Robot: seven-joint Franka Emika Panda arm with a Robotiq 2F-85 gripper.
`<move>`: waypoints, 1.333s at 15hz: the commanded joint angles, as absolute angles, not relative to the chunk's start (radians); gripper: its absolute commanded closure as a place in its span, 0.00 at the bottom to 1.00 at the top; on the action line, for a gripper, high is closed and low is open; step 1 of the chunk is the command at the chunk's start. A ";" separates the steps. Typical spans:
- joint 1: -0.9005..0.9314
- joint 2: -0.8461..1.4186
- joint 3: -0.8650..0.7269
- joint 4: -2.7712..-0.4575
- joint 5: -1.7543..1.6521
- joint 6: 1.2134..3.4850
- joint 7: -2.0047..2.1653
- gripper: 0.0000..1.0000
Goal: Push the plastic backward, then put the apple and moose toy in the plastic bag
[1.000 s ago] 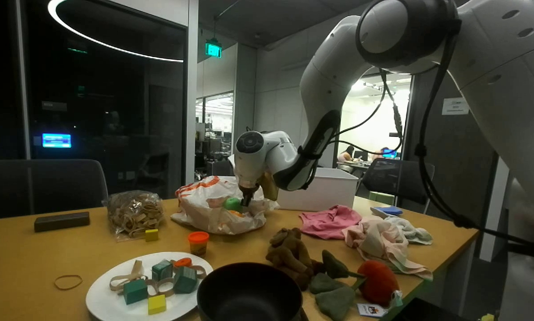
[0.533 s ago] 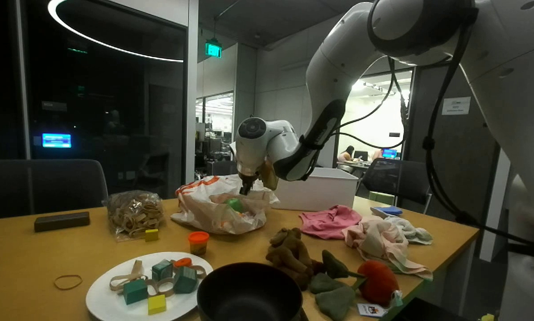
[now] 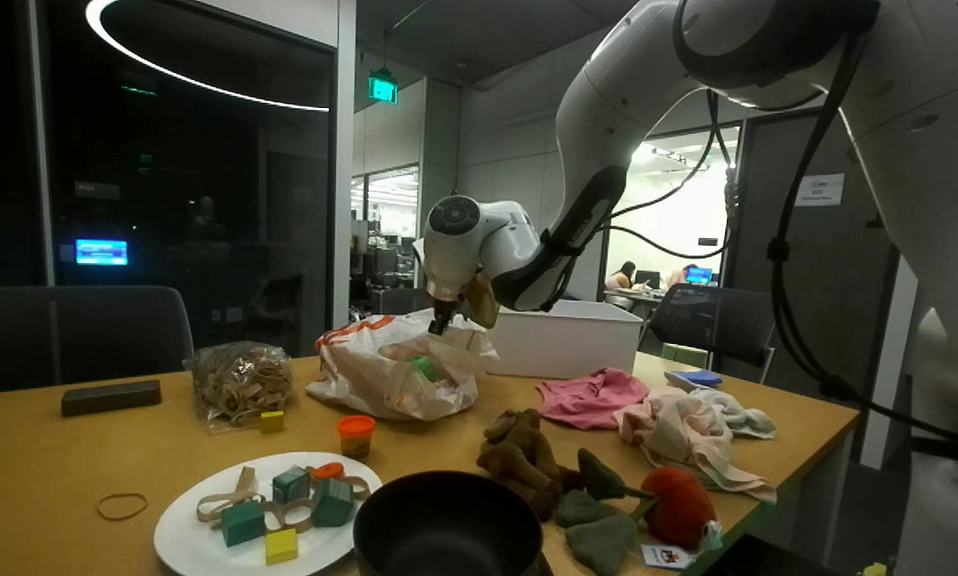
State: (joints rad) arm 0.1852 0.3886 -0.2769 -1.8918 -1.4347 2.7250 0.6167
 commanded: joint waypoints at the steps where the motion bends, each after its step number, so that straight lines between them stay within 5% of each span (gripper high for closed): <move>1: 0.207 0.331 -0.291 -1.901 -1.491 2.679 0.677 0.84; 7: 0.180 0.273 -0.260 -1.968 -1.281 2.649 0.567 0.82; 8: 0.181 0.267 -0.259 -1.977 -1.247 2.641 0.555 0.59; 11: 0.115 0.241 -0.176 -2.001 -1.183 2.614 0.515 0.52; 17: -0.064 0.133 0.054 -2.167 -0.635 2.596 0.042 0.05; 20: -0.139 0.098 0.158 -2.181 -0.371 2.442 -0.184 0.00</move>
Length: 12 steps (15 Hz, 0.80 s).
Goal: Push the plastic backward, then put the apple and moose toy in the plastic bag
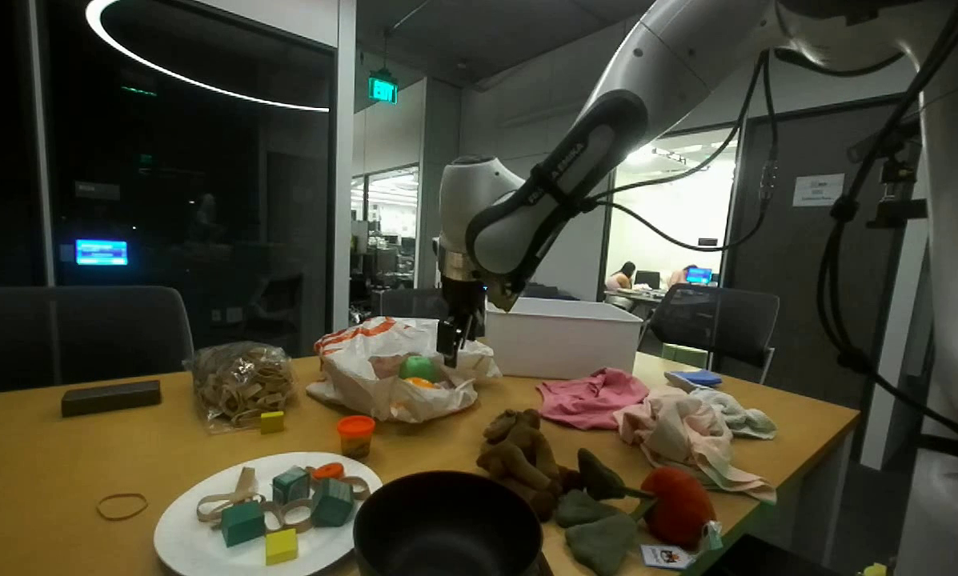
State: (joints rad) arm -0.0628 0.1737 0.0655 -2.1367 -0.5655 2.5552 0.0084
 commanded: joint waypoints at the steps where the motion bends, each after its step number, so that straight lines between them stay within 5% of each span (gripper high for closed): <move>1: -0.150 0.084 0.170 -2.178 -0.283 2.379 -0.262 0.00; 7: -0.089 0.019 0.060 -2.139 -0.012 1.924 -0.506 0.00; 12: -0.065 0.035 0.037 -2.235 -0.020 1.984 -0.609 0.00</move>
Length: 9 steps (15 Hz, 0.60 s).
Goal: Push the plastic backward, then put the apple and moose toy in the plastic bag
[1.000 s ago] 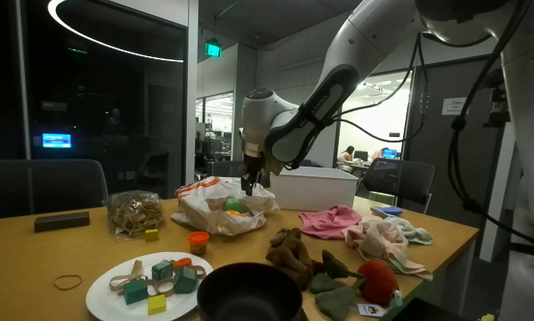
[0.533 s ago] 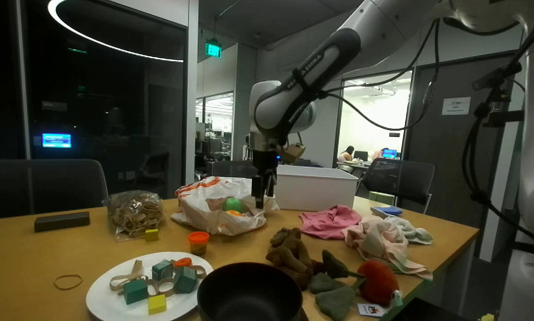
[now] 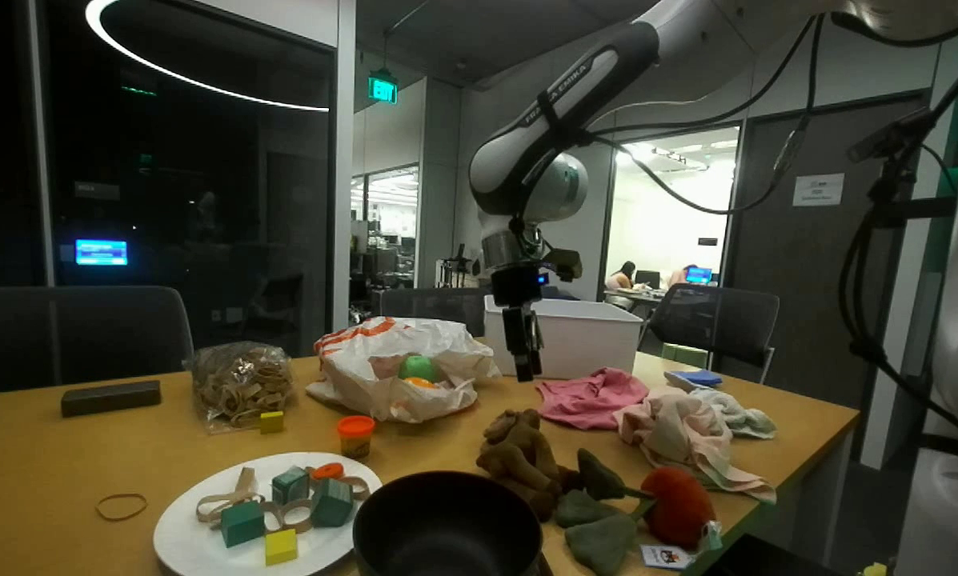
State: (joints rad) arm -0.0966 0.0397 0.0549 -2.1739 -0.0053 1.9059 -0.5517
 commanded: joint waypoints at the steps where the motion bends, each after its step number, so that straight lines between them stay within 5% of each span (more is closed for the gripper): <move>1: -0.056 0.027 0.039 -2.260 -0.055 2.052 -0.595 0.00; 9: -0.054 0.099 0.028 -2.236 -0.012 2.022 -0.572 0.00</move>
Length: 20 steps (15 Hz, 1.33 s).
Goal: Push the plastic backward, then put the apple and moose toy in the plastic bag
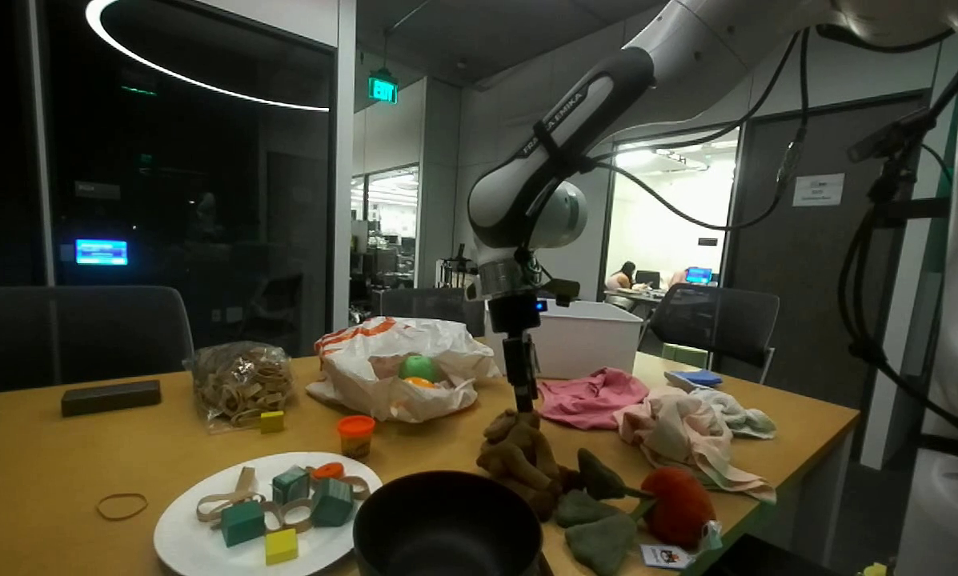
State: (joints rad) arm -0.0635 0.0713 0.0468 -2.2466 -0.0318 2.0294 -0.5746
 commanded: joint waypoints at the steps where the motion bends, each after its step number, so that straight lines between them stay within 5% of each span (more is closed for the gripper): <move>1: -0.056 0.108 0.025 -2.237 -0.006 2.017 -0.565 0.00; 11: -0.061 0.196 0.032 -2.248 0.126 2.058 -0.518 0.00; 12: -0.061 0.193 0.032 -2.254 0.123 2.084 -0.514 0.25; 20: -0.063 0.182 0.028 -2.258 0.114 2.166 -0.466 0.80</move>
State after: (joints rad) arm -0.0639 0.2015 0.0292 -2.2471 0.1040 2.1268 -0.4907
